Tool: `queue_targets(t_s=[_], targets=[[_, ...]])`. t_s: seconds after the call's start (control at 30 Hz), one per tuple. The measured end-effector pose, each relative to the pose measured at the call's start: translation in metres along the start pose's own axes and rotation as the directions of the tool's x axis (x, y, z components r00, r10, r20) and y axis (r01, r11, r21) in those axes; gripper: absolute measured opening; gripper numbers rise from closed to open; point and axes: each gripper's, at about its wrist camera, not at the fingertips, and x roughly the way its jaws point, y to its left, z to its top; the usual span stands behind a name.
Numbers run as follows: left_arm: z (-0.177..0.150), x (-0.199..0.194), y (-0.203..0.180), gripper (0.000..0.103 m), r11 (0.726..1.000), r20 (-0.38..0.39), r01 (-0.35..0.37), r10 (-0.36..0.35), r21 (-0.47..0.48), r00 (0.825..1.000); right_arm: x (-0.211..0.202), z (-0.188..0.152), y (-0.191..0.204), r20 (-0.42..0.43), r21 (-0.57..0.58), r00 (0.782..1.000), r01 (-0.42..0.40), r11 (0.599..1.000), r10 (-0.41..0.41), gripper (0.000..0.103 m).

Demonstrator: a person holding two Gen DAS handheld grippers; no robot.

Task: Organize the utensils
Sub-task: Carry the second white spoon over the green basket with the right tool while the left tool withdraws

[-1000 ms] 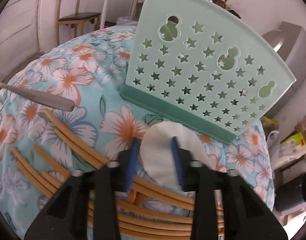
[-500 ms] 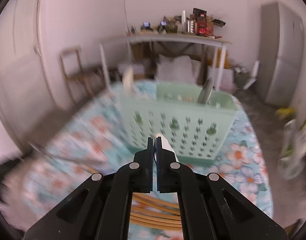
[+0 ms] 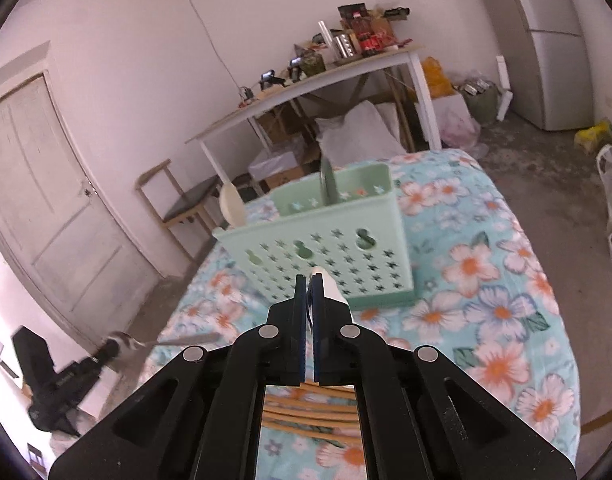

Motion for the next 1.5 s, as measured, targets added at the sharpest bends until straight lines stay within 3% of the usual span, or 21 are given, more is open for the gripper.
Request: queue_targets(t_s=[0.37,0.83,0.97,1.17,1.3,1.5], targets=[[0.007,-0.015,-0.025,0.001,0.998,0.057,-0.028,0.025,0.056,0.998,-0.014,-0.012,-0.001,0.025,-0.117,0.997,0.07,0.991,-0.068,0.002],[0.076,-0.028,-0.097,0.001,0.972,0.232,0.012,-0.068,0.235,0.97,-0.058,0.007,-0.005,0.125,-0.096,0.992,-0.021,0.995,0.033,0.001],[0.092,-0.015,-0.119,0.001,0.951,0.259,-0.02,-0.064,0.308,0.964,-0.071,0.011,-0.007,0.153,-0.082,0.985,-0.063,0.995,0.075,0.001],[0.106,0.027,-0.142,0.001,0.912,0.216,-0.073,-0.018,0.404,0.976,-0.079,0.011,-0.004,0.17,-0.094,0.98,-0.086,0.992,0.101,0.001],[0.108,0.056,-0.161,0.001,0.854,0.206,-0.153,0.056,0.497,0.977,-0.08,0.01,-0.005,0.175,-0.098,0.979,-0.09,0.991,0.107,0.001],[0.108,0.09,-0.178,0.002,0.797,0.154,-0.183,0.114,0.576,0.981,-0.077,0.007,-0.005,0.173,-0.109,0.979,-0.088,0.99,0.106,0.001]])
